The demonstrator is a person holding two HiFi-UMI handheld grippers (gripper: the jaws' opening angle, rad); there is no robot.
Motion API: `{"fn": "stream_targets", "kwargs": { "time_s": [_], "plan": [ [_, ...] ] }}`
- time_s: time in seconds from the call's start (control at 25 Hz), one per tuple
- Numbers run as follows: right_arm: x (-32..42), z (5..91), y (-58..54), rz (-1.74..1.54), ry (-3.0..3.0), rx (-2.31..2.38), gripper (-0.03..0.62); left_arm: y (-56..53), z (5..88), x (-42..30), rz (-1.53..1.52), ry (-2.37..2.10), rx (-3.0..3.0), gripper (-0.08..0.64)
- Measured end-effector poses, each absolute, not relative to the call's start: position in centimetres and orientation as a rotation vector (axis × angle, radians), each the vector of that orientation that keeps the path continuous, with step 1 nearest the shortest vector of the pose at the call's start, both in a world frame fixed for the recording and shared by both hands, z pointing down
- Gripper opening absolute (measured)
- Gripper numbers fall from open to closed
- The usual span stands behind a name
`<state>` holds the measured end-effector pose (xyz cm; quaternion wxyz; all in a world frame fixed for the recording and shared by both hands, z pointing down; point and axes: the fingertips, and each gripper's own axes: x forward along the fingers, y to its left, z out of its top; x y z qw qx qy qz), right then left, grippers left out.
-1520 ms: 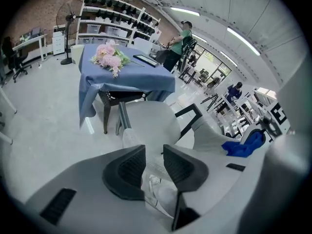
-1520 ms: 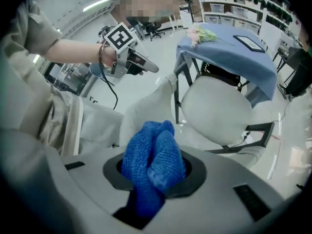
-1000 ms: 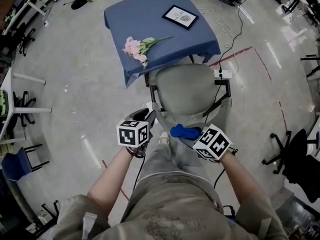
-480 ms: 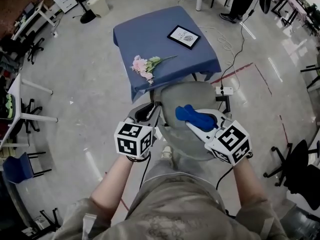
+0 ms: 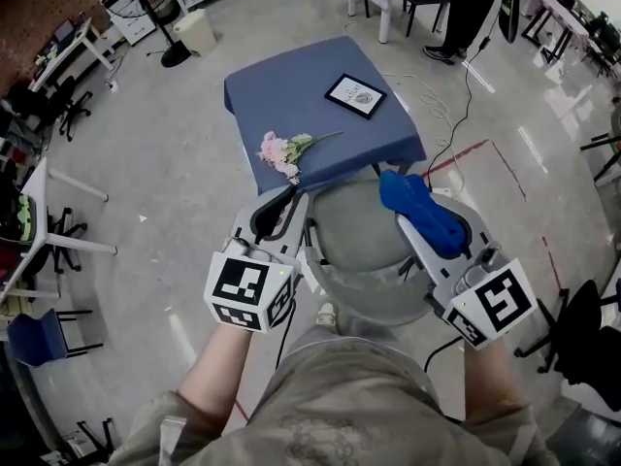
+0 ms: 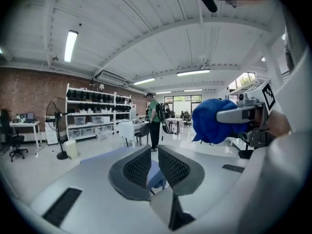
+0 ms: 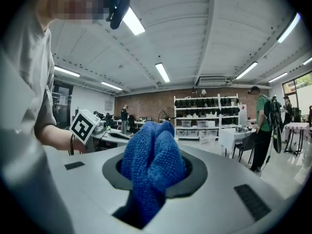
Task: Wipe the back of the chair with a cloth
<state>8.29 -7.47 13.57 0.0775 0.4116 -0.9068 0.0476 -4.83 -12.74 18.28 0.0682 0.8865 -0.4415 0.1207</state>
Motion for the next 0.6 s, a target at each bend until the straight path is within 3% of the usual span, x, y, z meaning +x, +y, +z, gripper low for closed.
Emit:
{"fn": "stream_targets", "kwargs": {
  "time_s": [0.6],
  "plan": [
    [12.3,2.8,-2.8,-0.185,-2.867,1.512,0.126,-8.9,7.5,-3.4,0.172,-1.49,2.904,0.038]
  ]
}}
